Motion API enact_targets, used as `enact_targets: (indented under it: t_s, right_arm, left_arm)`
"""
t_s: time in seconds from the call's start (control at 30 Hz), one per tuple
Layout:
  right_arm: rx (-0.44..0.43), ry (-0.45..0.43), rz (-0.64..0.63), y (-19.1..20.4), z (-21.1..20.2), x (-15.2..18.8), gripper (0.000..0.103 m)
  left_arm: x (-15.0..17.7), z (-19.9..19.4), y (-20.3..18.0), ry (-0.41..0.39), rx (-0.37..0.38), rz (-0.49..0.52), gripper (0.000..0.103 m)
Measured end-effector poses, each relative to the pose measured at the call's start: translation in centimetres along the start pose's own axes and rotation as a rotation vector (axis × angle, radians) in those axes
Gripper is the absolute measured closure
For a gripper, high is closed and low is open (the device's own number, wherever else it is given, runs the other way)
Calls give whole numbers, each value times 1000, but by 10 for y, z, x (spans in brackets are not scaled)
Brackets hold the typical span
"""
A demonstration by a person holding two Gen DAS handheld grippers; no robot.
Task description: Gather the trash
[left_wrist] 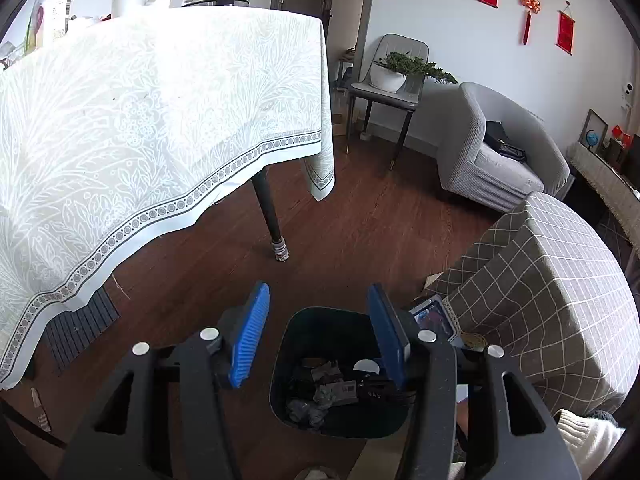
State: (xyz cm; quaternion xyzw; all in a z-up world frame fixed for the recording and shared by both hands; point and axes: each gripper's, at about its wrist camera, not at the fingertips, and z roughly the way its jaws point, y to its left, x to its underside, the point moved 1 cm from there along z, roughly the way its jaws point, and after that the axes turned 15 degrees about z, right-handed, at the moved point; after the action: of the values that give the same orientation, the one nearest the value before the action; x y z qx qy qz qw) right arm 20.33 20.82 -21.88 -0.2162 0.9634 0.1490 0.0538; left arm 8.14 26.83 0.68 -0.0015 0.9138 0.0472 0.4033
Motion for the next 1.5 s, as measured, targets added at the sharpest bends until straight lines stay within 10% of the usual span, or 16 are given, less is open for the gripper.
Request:
enact_targets:
  t_s: [0.5,1.07,1.5]
  right_arm:
    - [49,-33,-59,-12,-5,18,43]
    - [6,-491,-27,-28,-218,34,40]
    - [126,-825,118,-83,-345,142,19]
  left_arm:
    - [-19,-20,-18,-53,-7,18,48]
    - [-34,-49,-69,-125,-62,118,27]
    - [-7,-85,-104,-183,-6,97,10]
